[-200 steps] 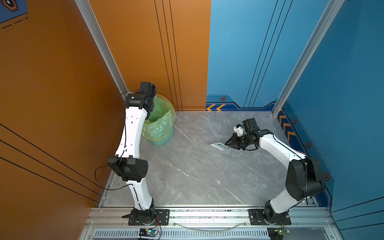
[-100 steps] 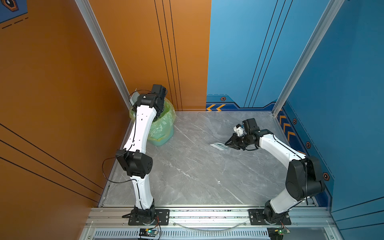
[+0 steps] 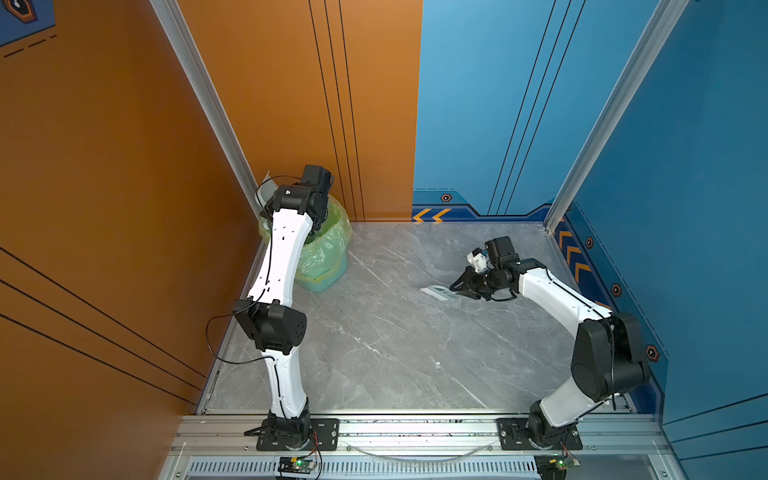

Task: Sweep away the paper scraps from the table
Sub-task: 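Tip the dustpan over the bin opening with the left gripper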

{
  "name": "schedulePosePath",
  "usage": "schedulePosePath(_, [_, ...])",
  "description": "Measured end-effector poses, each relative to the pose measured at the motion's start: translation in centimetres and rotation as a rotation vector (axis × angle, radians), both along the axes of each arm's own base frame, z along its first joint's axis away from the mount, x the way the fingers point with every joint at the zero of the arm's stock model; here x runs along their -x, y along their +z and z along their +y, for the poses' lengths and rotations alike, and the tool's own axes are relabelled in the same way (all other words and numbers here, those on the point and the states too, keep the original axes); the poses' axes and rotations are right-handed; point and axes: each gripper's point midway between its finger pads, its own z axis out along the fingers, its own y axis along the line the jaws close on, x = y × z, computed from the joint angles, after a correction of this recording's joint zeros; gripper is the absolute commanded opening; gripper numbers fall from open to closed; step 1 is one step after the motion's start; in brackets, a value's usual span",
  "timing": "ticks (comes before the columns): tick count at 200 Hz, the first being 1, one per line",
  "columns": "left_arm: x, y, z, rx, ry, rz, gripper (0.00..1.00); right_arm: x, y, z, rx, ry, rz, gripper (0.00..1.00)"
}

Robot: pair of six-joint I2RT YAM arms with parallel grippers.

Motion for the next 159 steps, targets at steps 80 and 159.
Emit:
schedulePosePath(80, [1.5,2.4,-5.1,0.262,-0.170,-0.159,0.00,-0.1,0.7,-0.8,0.003,-0.015,-0.022,0.00])
schedulePosePath(159, [2.3,1.6,-13.8,0.505,-0.373,-0.172,0.00,1.0,2.0,-3.2,0.049,-0.022,-0.044,0.00])
